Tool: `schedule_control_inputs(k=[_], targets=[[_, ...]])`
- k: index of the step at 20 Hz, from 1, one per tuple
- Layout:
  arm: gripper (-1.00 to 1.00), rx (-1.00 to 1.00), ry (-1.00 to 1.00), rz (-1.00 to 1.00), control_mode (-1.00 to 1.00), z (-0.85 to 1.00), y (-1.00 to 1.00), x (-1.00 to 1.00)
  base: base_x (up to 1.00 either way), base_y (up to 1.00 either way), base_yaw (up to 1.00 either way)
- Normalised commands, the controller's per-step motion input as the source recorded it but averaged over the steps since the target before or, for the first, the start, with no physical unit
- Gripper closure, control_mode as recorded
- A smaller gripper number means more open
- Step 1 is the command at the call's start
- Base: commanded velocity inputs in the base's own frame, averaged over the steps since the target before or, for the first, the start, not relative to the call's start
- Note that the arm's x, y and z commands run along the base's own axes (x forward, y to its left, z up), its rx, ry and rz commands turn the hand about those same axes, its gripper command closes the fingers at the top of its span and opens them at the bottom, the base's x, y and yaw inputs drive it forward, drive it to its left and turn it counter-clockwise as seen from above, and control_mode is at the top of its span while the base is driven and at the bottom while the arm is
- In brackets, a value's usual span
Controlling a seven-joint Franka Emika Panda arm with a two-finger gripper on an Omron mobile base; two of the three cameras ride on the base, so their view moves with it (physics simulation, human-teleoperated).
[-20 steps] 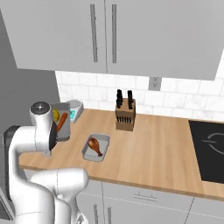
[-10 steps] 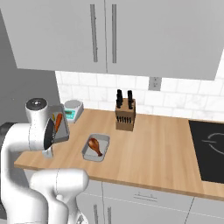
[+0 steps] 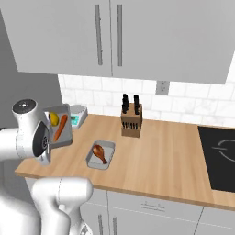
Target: Take the meat container that has the chicken drumstick and place it on the second highest rack of the freezer. Then take the vegetable container that has the lemon and carrot and place it on the highest rack of the freezer.
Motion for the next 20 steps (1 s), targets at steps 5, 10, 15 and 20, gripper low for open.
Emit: schedule_control_inputs(k=[5, 10, 15, 20], targets=[[1.0, 0.0, -0.08, -0.05, -1.0, 0.04, -0.31, -0.04, 0.0, 0.0, 0.0], [1.0, 0.0, 0.0, 0.0, 1.0, 0.0, 0.0, 0.0, -0.26, -0.12, 0.01], [1.0, 0.0, 0.0, 0.0, 1.0, 0.0, 0.0, 0.0, -0.64, 0.0, -0.06], [1.0, 0.0, 0.0, 0.0, 1.0, 0.0, 0.0, 0.0, -0.74, 0.31, -0.24]])
